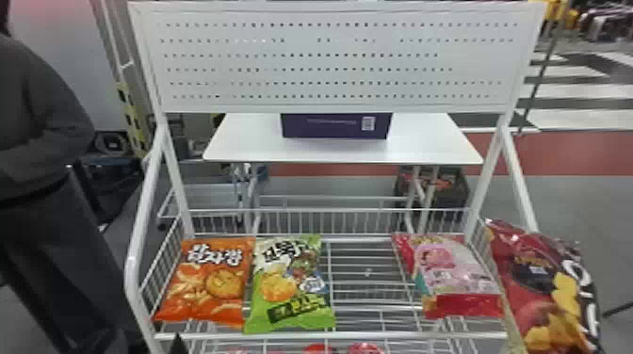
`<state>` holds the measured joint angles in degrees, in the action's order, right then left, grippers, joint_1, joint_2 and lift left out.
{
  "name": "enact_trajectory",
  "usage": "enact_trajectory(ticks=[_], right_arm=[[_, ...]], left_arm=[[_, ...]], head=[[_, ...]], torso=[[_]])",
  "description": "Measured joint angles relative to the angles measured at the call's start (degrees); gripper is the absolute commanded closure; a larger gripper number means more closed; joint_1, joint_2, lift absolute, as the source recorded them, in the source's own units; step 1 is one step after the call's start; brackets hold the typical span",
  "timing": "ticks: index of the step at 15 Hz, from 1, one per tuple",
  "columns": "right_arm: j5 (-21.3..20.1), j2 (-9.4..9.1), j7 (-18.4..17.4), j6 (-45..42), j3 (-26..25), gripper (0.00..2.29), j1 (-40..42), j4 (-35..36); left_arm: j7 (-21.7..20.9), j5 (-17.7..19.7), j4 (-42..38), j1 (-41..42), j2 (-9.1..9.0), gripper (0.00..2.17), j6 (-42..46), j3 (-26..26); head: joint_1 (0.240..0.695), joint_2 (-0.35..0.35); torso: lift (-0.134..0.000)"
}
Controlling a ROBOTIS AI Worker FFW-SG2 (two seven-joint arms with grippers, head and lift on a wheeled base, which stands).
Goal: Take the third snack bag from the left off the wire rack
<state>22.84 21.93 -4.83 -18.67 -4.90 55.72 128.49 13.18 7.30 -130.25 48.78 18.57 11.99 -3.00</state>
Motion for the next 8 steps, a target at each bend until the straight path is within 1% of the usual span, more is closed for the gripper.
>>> enact_trajectory(ticks=[8], right_arm=[[-0.24,-0.13,0.0,0.18,0.38,1.77,-1.02,-0.38]], left_arm=[[-0.17,-0.16,0.03,0.0,-0.1,0.17,-0.17,-0.07]], head=[[0.499,0.0]], torso=[[0.0]])
